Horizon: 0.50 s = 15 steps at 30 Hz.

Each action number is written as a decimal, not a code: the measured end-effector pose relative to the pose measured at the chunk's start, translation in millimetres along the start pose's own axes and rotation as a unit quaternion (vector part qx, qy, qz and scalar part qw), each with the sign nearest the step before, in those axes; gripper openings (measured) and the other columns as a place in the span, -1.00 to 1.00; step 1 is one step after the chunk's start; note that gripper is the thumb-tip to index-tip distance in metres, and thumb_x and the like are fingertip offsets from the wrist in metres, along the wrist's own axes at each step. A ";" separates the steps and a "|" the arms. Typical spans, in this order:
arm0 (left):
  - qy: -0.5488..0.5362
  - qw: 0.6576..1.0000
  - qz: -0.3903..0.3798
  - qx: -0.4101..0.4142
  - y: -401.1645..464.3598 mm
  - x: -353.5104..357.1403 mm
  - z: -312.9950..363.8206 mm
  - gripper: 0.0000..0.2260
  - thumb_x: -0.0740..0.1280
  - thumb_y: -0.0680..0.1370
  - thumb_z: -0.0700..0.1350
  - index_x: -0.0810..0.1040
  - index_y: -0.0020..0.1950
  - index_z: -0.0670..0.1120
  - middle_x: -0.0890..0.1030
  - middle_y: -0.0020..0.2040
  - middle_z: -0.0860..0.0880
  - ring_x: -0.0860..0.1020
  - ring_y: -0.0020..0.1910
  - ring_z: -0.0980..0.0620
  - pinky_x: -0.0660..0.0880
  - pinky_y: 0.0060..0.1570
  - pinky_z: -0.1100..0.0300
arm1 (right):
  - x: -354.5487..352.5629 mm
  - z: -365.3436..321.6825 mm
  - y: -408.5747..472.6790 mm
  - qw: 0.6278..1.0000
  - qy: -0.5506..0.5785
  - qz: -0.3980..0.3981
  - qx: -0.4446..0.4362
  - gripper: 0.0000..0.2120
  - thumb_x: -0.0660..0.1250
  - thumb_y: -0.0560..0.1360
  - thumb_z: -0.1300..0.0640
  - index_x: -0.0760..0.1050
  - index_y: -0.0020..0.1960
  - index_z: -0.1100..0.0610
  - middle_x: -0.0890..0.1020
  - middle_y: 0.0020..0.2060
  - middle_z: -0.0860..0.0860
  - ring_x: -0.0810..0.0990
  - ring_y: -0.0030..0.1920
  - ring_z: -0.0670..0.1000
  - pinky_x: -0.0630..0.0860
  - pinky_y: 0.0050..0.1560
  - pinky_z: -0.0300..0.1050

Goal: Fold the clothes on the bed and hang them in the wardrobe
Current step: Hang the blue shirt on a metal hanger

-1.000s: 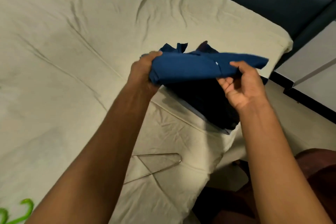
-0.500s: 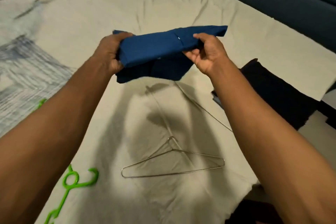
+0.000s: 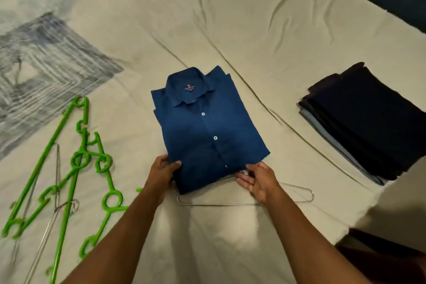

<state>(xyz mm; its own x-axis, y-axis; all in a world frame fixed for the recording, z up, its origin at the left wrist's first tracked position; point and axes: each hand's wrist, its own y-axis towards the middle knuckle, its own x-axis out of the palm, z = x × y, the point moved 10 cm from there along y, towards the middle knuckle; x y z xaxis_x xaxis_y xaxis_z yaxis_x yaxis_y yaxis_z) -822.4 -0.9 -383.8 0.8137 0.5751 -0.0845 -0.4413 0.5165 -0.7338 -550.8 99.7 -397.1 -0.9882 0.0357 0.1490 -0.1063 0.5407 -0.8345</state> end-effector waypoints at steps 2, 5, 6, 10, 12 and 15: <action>0.014 1.000 0.013 0.006 -4.6 -2.9 -3.9 -0.71 0.39 0.60 -0.14 0.43 0.29 -0.09 0.59 0.16 -0.11 0.58 -0.06 -0.06 0.55 -0.14 0.03 | -15.8 -9.1 -4.6 0.993 -0.084 0.043 -0.073 -0.89 0.25 0.60 0.25 0.44 -0.09 0.11 0.65 -0.06 0.17 0.67 -0.23 0.15 0.59 -0.20 -0.06; 0.066 0.998 0.013 0.006 -12.8 -0.1 -5.4 -0.65 0.41 0.58 -0.08 0.43 0.32 -0.10 0.56 0.18 -0.09 0.56 -0.05 0.00 0.57 -0.16 0.10 | -31.2 -52.3 -26.7 0.839 -0.439 0.177 -0.268 -0.90 0.27 0.57 0.19 0.50 0.08 0.10 0.59 0.03 0.07 0.61 -0.04 0.18 0.49 -0.11 -0.03; 0.078 0.997 0.011 0.005 -14.1 0.9 -7.6 -0.63 0.42 0.57 -0.08 0.43 0.33 -0.11 0.55 0.18 -0.08 0.55 -0.05 0.01 0.56 -0.18 0.12 | -27.8 -58.0 -30.5 0.760 -0.548 0.194 -0.292 -0.82 0.25 0.59 0.18 0.49 0.17 0.10 0.53 0.11 0.08 0.56 0.04 0.18 0.46 -0.09 -0.02; 0.094 0.995 -0.005 0.010 -20.5 7.9 -9.7 -0.74 0.40 0.58 -0.16 0.46 0.24 -0.10 0.56 0.11 -0.07 0.54 -0.12 0.08 0.50 -0.27 0.24 | -19.7 -52.9 -27.8 0.573 -0.744 0.187 -0.287 -0.73 0.15 0.60 0.15 0.47 0.26 0.03 0.49 0.20 0.04 0.43 0.17 0.13 0.38 0.04 0.00; 0.093 0.995 -0.011 0.016 -22.7 8.9 -9.8 -0.77 0.39 0.59 -0.18 0.46 0.22 -0.08 0.56 0.07 -0.06 0.54 -0.15 0.09 0.48 -0.31 0.26 | -14.5 -43.2 -27.2 0.535 -0.773 0.155 -0.303 -0.71 0.16 0.59 0.18 0.46 0.28 0.02 0.51 0.19 0.02 0.44 0.18 0.12 0.33 0.05 0.01; 0.108 0.994 -0.012 0.020 -24.1 4.9 -11.3 -0.82 0.39 0.59 -0.18 0.48 0.17 -0.08 0.58 -0.03 -0.03 0.56 -0.15 0.06 0.50 -0.29 0.26 | -12.8 -25.9 -31.0 0.535 -0.773 0.096 -0.327 -0.71 0.17 0.59 0.21 0.46 0.28 0.05 0.54 0.18 0.05 0.48 0.15 0.16 0.32 -0.01 0.00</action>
<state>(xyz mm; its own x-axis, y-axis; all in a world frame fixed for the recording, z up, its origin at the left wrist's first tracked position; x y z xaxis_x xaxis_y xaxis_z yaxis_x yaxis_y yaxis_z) -803.5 -17.7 -374.1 0.8847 0.4149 -0.2123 -0.4312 0.5556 -0.7109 -532.0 104.2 -359.4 0.0621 -0.3211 -0.9450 -0.4256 0.8479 -0.3161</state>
